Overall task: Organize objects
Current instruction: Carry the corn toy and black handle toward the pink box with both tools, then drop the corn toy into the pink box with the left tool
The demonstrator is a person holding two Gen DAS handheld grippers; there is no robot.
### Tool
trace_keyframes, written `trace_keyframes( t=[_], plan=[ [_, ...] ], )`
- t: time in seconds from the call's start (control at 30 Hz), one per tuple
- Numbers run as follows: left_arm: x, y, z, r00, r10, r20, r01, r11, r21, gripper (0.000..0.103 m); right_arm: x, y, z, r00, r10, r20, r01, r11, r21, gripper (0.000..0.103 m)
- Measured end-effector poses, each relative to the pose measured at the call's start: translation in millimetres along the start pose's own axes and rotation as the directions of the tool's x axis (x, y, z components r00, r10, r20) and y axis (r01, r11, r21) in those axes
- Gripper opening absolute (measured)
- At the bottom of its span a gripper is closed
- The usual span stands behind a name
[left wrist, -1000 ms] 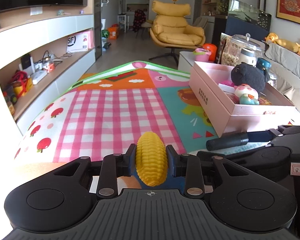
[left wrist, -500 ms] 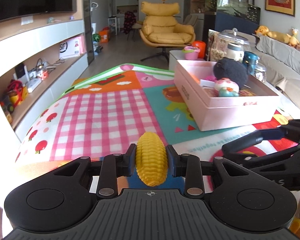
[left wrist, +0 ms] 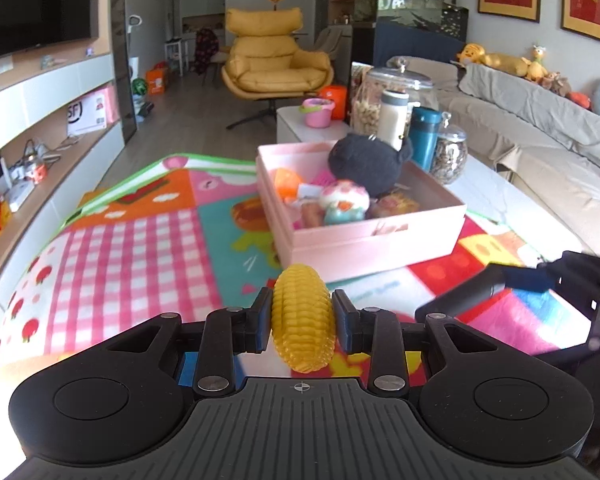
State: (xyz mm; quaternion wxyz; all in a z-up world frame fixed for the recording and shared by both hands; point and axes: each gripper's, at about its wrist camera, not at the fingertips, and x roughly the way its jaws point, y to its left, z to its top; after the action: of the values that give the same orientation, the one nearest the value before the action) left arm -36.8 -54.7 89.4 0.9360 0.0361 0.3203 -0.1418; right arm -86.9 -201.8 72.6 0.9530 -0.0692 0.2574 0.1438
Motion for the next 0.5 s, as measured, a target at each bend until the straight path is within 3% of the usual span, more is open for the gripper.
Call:
trace_keyframes(
  t=[0.2, 0.33, 0.43, 0.5],
  plan=[
    [26, -5, 36, 0.999, 0.009, 0.035, -0.008, 0.999, -0.038, 0.035, 2, -15, -5, 0.999, 0.014, 0.045, -0.016, 0.999, 0.032, 0.076],
    [43, -2, 67, 0.995, -0.056, 0.084, 0.065, 0.991, -0.115, 0.036, 7, -22, -11, 0.998, 0.033, 0.046, -0.036, 0.997, 0.062, 0.076],
    [65, -1, 84, 0.995, -0.077, 0.067, 0.087, 0.981, -0.171, 0.036, 10, -27, -16, 0.998, 0.037, 0.041, -0.040, 0.996, 0.085, 0.076],
    [85, -6, 88, 0.998, -0.057, 0.039, 0.062, 0.988, -0.141, 0.036, 10, -29, -20, 0.999, 0.033, 0.039, -0.037, 0.995, 0.096, 0.076]
  ],
)
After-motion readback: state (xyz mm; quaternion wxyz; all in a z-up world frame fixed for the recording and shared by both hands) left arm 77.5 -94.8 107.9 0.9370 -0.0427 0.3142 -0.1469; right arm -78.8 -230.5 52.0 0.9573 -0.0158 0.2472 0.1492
